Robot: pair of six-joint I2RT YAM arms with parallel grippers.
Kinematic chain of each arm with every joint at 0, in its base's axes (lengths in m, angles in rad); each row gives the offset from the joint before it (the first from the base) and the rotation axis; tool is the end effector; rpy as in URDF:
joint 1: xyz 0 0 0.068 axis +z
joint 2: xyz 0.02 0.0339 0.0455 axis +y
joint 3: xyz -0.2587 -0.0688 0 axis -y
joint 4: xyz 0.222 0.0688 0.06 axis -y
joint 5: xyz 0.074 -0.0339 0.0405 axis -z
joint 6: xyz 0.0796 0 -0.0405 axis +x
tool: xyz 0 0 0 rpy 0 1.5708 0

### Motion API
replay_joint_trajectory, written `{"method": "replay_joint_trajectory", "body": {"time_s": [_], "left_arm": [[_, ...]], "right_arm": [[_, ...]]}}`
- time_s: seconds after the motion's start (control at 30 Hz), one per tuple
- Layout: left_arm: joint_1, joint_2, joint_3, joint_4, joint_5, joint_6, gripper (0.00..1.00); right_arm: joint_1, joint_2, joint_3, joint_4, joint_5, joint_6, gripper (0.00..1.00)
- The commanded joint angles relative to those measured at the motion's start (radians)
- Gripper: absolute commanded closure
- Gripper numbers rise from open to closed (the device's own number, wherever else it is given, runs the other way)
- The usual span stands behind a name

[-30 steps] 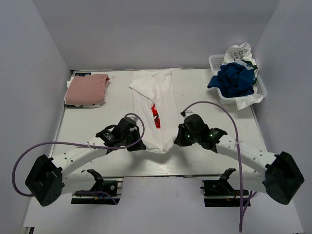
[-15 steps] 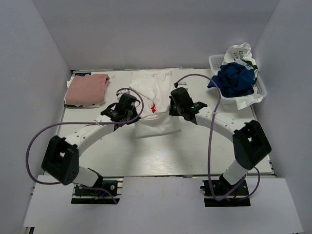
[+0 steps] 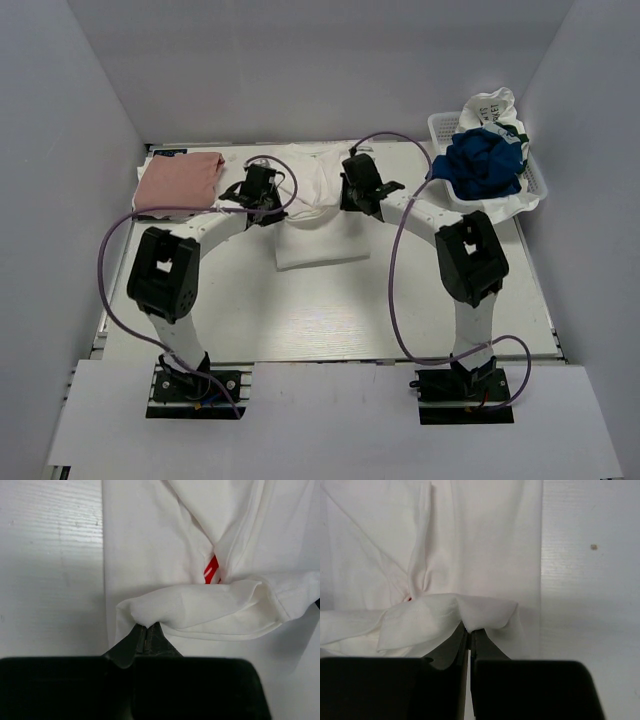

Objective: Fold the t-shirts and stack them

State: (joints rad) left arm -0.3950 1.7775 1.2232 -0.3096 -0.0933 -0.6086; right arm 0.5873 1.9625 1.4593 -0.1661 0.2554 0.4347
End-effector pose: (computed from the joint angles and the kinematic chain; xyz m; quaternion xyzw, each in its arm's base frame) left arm 0.3656 -0.1444 0.1843 -0.1159 0.9301 -0.1280 0.3242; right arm 0.3946 0.2385 0.2044 -0.0127 0.8944 0.1113 0.4330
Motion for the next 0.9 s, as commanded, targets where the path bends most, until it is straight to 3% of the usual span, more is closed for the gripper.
{"method": "replay_joint_trajectory", "body": {"time_s": [0.0,0.03,0.07,0.1,0.13,0.17,0.2,0.3,0.33,0.43,0.47,0.6,0.63,0.73,0.87], "left_arm": [[0.025,0.062,0.115,0.002,0.046,0.04,1.0],[0.037,0.086,0.139,-0.014,0.046,0.04,1.0],[0.05,0.124,0.159,-0.026,0.046,0.04,0.89],[0.05,0.141,0.195,-0.037,0.046,0.04,0.69],[0.065,0.155,0.214,-0.037,0.046,0.04,0.04],[0.085,0.166,0.267,-0.037,0.011,0.04,0.0],[0.096,0.195,0.303,-0.046,-0.002,0.027,0.0],[0.123,0.229,0.442,-0.121,0.035,0.027,0.0],[0.124,0.22,0.443,-0.137,0.052,0.044,0.0],[0.124,0.102,0.308,-0.07,0.093,0.053,0.0],[0.124,0.067,0.192,-0.044,0.139,0.053,0.0],[0.101,-0.073,-0.048,0.006,0.227,0.063,0.0],[0.088,-0.085,-0.123,0.023,0.309,0.063,0.0],[0.078,-0.095,-0.2,0.053,0.388,0.063,0.0],[0.059,-0.104,-0.257,0.044,0.411,0.063,0.0]], "right_arm": [[-0.021,0.071,0.104,0.008,-0.008,-0.024,1.0],[-0.029,0.102,0.146,-0.007,-0.033,-0.027,0.91],[-0.032,0.136,0.162,-0.009,-0.045,-0.022,0.82],[-0.043,0.168,0.188,-0.004,-0.059,-0.027,0.59],[-0.049,0.18,0.22,0.01,-0.085,-0.031,0.51],[-0.049,0.2,0.229,0.028,-0.085,-0.042,0.45],[-0.052,0.213,0.271,0.031,-0.09,-0.04,0.32],[-0.063,0.173,0.262,0.039,-0.113,-0.057,0.24],[-0.057,0.155,0.218,0.051,-0.125,-0.066,0.1],[-0.047,0.033,0.043,0.118,-0.165,-0.086,0.1],[-0.053,-0.02,-0.04,0.138,-0.176,-0.083,0.1],[-0.061,-0.209,-0.298,0.194,-0.153,0.011,0.1],[-0.063,-0.226,-0.362,0.168,-0.142,0.047,0.1],[-0.079,-0.272,-0.414,0.076,-0.099,0.128,0.1],[-0.11,-0.301,-0.479,0.088,-0.137,0.17,0.1]]}}
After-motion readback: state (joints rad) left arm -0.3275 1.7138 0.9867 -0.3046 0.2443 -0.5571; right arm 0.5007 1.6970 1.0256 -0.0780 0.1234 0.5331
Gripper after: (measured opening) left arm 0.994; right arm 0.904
